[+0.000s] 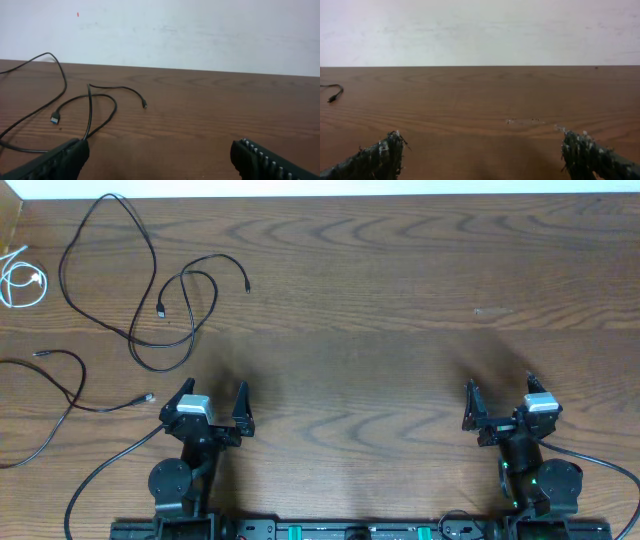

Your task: Untangle cables

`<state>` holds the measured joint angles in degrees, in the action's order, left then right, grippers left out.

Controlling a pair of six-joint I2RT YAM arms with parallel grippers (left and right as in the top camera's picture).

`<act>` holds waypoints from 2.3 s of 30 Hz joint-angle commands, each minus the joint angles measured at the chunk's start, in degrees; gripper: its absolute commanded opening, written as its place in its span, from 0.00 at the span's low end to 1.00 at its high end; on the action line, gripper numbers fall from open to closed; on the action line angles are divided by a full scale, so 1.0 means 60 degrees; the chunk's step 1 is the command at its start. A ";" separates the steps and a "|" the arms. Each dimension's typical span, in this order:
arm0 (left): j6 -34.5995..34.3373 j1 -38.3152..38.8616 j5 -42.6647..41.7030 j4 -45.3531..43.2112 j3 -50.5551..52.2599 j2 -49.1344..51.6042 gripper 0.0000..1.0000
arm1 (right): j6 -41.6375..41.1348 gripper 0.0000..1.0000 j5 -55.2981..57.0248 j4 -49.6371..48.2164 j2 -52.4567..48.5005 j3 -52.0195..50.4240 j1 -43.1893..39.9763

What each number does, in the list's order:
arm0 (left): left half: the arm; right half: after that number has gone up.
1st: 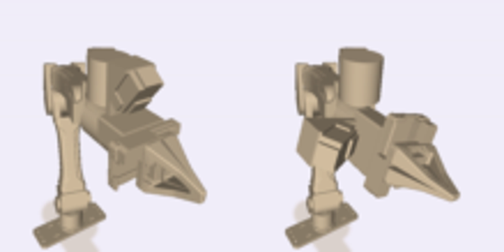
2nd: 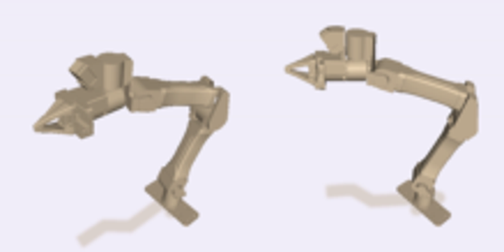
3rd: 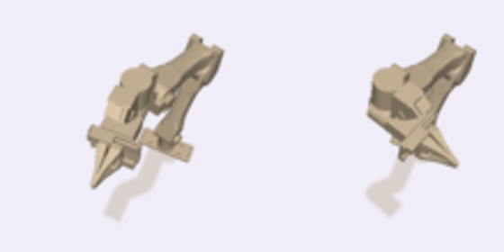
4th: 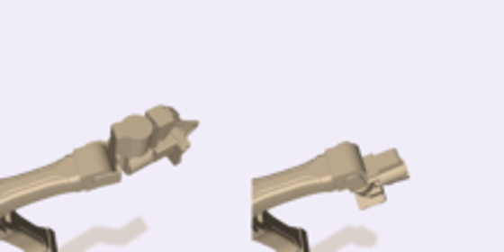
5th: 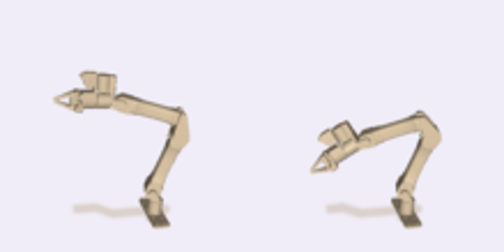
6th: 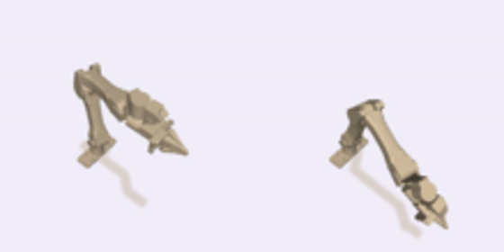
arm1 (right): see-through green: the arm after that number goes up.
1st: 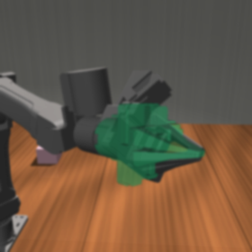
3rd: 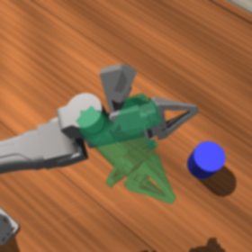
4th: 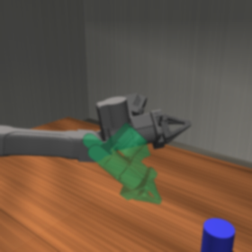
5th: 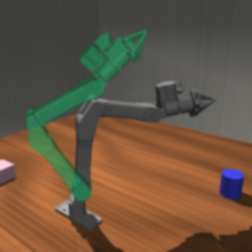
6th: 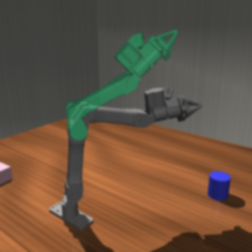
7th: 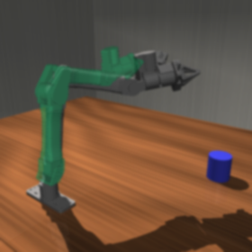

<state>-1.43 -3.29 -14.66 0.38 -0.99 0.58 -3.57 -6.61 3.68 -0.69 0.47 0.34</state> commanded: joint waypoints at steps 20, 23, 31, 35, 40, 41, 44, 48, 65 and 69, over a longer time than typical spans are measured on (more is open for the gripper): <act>0.0561 -0.0022 0.0208 0.0492 0.0127 -0.0084 0.95 | 0.0149 0.99 0.0040 0.0033 0.0062 -0.0025 0.0076; 0.0109 -0.0022 0.0306 0.0495 0.0131 -0.0084 0.95 | 0.0149 0.99 0.0040 0.0033 0.0062 -0.0025 0.0076; -0.0379 -0.0029 0.0623 0.0510 0.0131 -0.0084 0.96 | 0.0149 0.99 0.0040 0.0033 0.0062 -0.0025 0.0076; -0.0015 -0.0029 0.0586 0.0510 0.0131 -0.0084 0.95 | 0.0149 0.99 0.0040 0.0033 0.0062 -0.0025 0.0076; 0.0437 -0.0029 0.0594 0.0510 0.0131 -0.0084 0.95 | 0.0149 0.99 0.0040 0.0033 0.0062 -0.0025 0.0076; 0.0484 -0.0029 0.0594 0.0510 0.0131 -0.0084 0.95 | 0.0149 0.99 0.0040 0.0033 0.0062 -0.0025 0.0076; 0.0630 -0.0029 0.0594 0.0510 0.0131 -0.0084 0.95 | 0.0149 0.99 0.0040 0.0033 0.0062 -0.0025 0.0076; 0.0630 -0.0029 0.0517 0.0481 0.0127 -0.0084 0.95 | 0.0149 0.99 0.0040 0.0036 0.0062 -0.0025 0.0076; 0.0630 -0.0029 0.0525 0.0466 0.0127 -0.0058 0.95 | 0.0149 0.99 0.0040 0.0036 0.0062 -0.0025 0.0076; 0.0630 -0.0029 0.0525 0.0466 0.0127 -0.0058 0.95 | 0.0149 0.99 0.0040 0.0033 0.0062 -0.0025 0.0076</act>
<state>1.56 -3.29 -11.62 1.08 -1.21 0.58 -3.57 -6.61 3.68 -0.69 0.47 0.34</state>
